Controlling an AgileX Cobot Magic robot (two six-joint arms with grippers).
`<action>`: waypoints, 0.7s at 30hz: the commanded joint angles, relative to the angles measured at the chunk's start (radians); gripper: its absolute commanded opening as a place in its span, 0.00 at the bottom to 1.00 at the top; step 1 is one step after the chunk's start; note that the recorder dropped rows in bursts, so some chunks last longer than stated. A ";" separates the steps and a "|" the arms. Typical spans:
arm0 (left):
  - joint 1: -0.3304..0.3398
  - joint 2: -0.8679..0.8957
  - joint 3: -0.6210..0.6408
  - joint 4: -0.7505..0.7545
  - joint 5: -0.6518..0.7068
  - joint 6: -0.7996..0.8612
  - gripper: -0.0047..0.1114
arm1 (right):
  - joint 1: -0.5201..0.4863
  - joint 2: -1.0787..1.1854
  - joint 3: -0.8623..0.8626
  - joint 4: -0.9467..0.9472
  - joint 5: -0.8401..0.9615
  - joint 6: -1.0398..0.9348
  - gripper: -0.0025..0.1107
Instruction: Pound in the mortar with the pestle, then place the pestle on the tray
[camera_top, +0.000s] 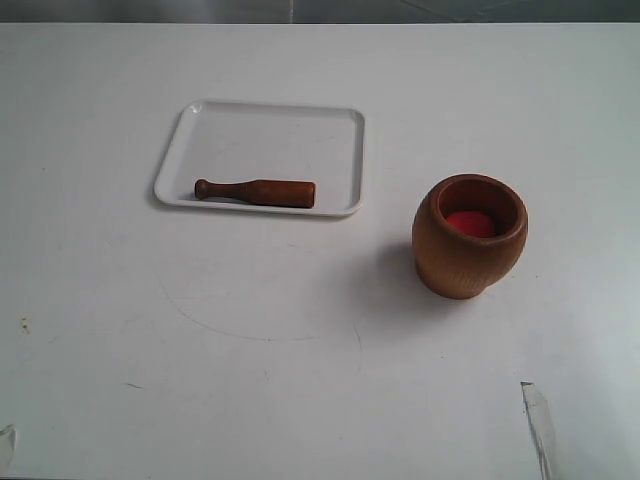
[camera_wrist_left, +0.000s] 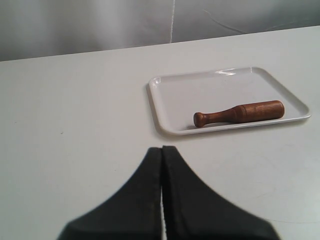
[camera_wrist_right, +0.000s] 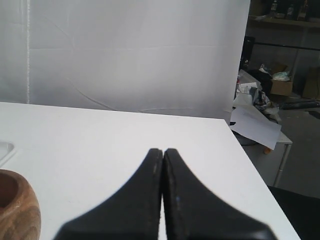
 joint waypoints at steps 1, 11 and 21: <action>-0.008 -0.001 0.001 -0.007 -0.003 -0.008 0.04 | -0.001 -0.003 0.004 0.009 -0.002 0.001 0.02; -0.008 -0.001 0.001 -0.007 -0.003 -0.008 0.04 | -0.001 -0.003 0.004 0.009 -0.002 0.001 0.02; -0.008 -0.001 0.001 -0.007 -0.003 -0.008 0.04 | -0.001 -0.003 0.004 0.009 -0.002 -0.003 0.02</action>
